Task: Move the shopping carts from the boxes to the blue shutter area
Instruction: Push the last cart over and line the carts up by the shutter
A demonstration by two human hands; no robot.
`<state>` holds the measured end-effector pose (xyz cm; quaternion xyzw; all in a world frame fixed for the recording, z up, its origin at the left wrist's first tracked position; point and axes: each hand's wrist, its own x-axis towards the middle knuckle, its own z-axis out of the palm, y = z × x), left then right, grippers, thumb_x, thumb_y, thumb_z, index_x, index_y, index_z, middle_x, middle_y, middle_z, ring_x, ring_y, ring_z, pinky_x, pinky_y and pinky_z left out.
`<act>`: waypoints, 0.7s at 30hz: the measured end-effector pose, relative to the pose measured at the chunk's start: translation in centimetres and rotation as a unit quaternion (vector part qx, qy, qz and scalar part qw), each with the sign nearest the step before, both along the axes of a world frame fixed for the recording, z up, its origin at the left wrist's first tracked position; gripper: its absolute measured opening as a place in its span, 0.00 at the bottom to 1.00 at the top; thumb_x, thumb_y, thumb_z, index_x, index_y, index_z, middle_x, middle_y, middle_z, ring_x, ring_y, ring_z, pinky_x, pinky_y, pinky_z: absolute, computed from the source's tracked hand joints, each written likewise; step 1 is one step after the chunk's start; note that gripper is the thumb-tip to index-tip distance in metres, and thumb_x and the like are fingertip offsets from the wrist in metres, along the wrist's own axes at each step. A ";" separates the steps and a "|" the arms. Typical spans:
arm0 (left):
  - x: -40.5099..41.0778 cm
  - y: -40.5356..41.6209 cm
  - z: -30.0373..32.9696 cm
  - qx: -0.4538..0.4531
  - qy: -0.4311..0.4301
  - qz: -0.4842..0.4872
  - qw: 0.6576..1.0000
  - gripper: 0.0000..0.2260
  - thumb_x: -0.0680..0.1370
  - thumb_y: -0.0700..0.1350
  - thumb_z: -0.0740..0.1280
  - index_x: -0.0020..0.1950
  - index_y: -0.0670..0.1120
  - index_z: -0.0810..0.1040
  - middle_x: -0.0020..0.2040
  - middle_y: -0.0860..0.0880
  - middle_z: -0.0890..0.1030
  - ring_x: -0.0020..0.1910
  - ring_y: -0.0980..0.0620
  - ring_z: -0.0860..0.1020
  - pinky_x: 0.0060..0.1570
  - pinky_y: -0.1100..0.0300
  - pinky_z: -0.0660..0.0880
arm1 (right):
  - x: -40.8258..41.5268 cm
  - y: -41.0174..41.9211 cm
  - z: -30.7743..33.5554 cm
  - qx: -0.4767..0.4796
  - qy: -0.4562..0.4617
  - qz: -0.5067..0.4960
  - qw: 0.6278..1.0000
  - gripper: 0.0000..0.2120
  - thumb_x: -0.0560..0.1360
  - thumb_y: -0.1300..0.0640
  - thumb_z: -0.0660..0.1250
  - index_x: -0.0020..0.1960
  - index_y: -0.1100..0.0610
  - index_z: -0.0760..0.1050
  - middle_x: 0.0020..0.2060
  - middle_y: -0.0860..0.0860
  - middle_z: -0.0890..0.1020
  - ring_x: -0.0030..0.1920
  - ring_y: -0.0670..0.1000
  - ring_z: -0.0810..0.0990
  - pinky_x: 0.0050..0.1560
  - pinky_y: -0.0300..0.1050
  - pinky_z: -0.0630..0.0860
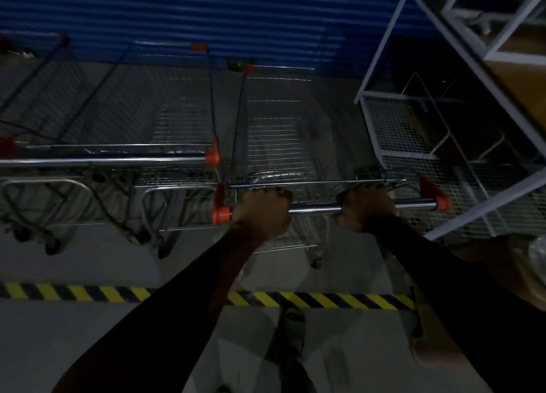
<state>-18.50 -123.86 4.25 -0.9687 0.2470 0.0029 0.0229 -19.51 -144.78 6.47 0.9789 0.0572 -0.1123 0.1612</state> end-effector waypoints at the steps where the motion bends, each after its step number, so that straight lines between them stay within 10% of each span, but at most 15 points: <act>1: 1.0 -0.4 0.0 0.001 -0.001 0.004 1.000 0.19 0.78 0.55 0.61 0.67 0.50 0.73 0.56 0.45 0.82 0.54 0.39 0.80 0.51 0.48 0.75 | 1.0 -0.3 0.1 0.011 -0.002 0.004 1.000 0.20 0.69 0.40 0.63 0.52 0.52 0.80 0.49 0.54 0.83 0.50 0.60 0.82 0.45 0.49 0.77; 21: 12.1 -2.3 0.0 0.030 -0.005 0.033 0.999 0.21 0.77 0.62 0.61 0.67 0.55 0.72 0.54 0.48 0.83 0.51 0.41 0.82 0.47 0.49 0.77 | 12.2 -3.4 -0.9 0.123 0.013 -0.012 0.992 0.16 0.69 0.42 0.65 0.49 0.53 0.79 0.48 0.54 0.83 0.47 0.57 0.81 0.48 0.51 0.77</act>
